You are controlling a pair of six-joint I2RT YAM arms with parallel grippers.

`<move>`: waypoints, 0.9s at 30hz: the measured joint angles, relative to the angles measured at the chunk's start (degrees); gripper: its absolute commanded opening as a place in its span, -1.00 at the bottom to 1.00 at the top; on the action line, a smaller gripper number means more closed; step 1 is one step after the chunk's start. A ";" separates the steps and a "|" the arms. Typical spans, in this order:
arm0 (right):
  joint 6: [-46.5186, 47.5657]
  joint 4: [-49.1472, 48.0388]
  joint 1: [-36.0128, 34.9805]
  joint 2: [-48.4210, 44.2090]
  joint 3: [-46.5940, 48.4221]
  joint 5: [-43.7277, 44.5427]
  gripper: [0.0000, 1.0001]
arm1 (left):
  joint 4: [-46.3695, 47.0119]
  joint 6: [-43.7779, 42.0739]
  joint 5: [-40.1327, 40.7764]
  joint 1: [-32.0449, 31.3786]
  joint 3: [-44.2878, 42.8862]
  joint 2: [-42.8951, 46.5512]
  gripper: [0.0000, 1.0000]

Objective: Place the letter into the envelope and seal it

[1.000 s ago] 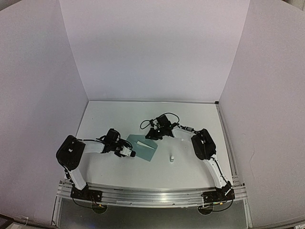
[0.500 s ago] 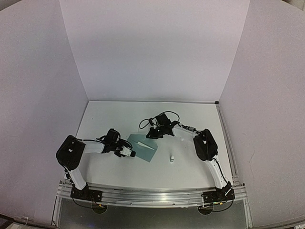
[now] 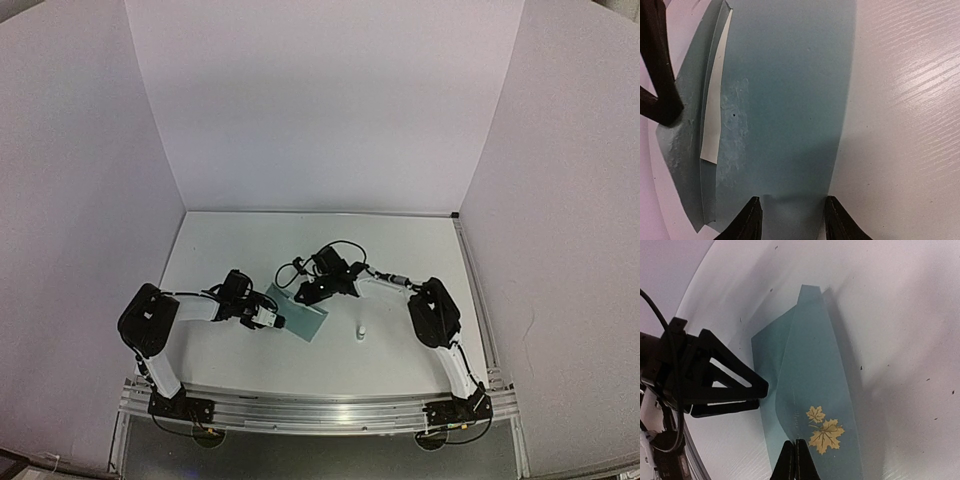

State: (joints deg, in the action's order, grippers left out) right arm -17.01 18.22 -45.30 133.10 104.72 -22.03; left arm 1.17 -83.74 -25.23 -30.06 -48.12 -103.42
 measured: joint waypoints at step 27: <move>-0.65 -0.86 -1.61 3.74 -3.34 -1.60 -0.53 | -0.82 7.13 4.07 0.67 -5.22 -3.08 -0.02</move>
State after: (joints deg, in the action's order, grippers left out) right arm -17.66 17.36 -46.91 136.84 101.38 -23.64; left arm 0.35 -76.62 -21.15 -29.39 -53.34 -106.50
